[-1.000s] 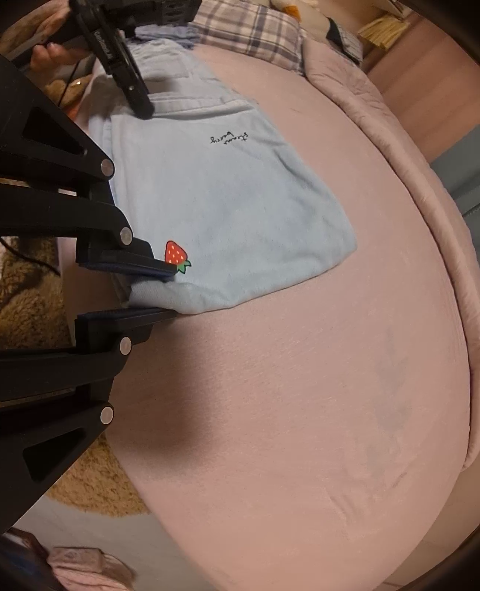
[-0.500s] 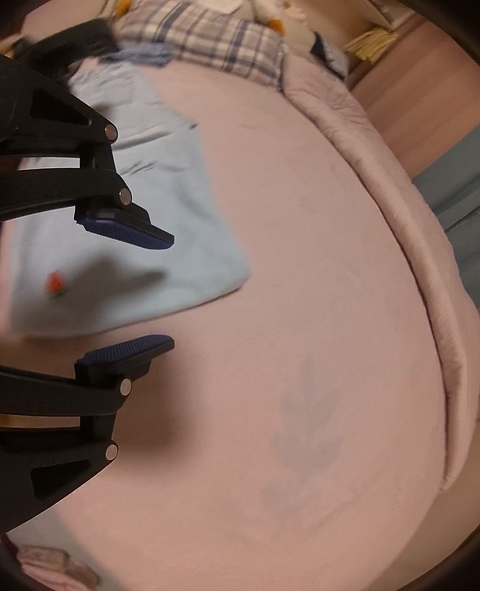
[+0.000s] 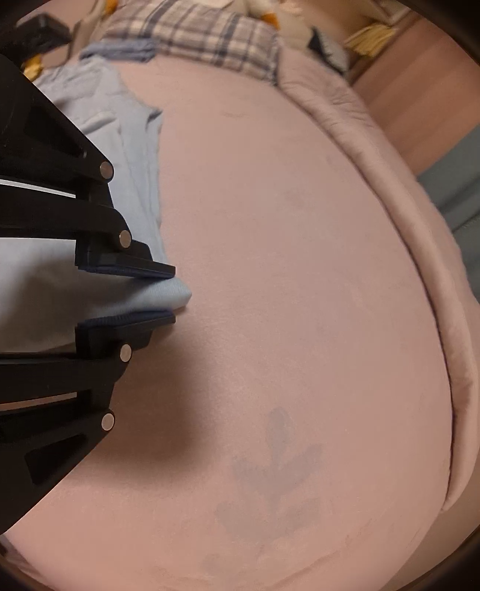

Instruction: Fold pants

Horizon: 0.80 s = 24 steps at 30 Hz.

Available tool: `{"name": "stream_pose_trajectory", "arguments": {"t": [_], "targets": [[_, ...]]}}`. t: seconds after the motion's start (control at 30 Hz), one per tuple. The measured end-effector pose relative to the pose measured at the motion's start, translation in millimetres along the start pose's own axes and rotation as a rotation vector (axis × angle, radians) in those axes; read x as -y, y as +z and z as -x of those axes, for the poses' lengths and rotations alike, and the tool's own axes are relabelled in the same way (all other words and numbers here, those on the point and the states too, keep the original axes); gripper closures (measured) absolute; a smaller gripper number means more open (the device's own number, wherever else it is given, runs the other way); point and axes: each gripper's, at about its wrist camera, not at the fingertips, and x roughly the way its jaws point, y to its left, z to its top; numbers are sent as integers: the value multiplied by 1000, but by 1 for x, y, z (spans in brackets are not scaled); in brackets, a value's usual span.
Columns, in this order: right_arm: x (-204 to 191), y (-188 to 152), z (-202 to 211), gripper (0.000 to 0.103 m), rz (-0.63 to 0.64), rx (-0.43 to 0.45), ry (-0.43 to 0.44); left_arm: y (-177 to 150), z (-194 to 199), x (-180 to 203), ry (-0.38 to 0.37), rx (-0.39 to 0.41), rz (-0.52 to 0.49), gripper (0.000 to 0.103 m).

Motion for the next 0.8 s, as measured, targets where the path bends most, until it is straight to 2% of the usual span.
{"name": "stream_pose_trajectory", "arguments": {"t": [0.2, 0.33, 0.43, 0.47, 0.5, 0.53, 0.57, 0.6, 0.63, 0.67, 0.8], "targets": [[3, -4, -18, 88, -11, 14, -45, -3, 2, -4, -16, 5, 19, 78], [-2, -5, -11, 88, 5, 28, -90, -4, 10, -12, -31, 15, 42, 77], [-9, -7, 4, 85, 35, 42, -136, -6, 26, -20, -11, 59, 51, 76], [-13, -8, 10, 84, 47, 51, -153, -8, 33, -24, 15, 81, 54, 73], [-16, -9, 15, 81, 55, 62, -162, -9, 38, -28, 35, 99, 59, 65], [-20, -12, 24, 75, 68, 81, -161, -9, 48, -34, 68, 135, 71, 54], [-23, -17, 34, 66, 78, 103, -152, -10, 55, -40, 88, 159, 83, 47], [-24, -20, 41, 61, 86, 116, -145, -11, 65, -48, 118, 191, 102, 33], [-30, -26, 50, 51, 106, 133, -134, -12, 74, -56, 146, 219, 119, 27], [-34, -32, 56, 48, 121, 143, -127, -13, 80, -61, 166, 238, 130, 26], [-51, -53, 70, 47, 184, 138, -97, -21, 111, -89, 248, 315, 181, 15]]}}
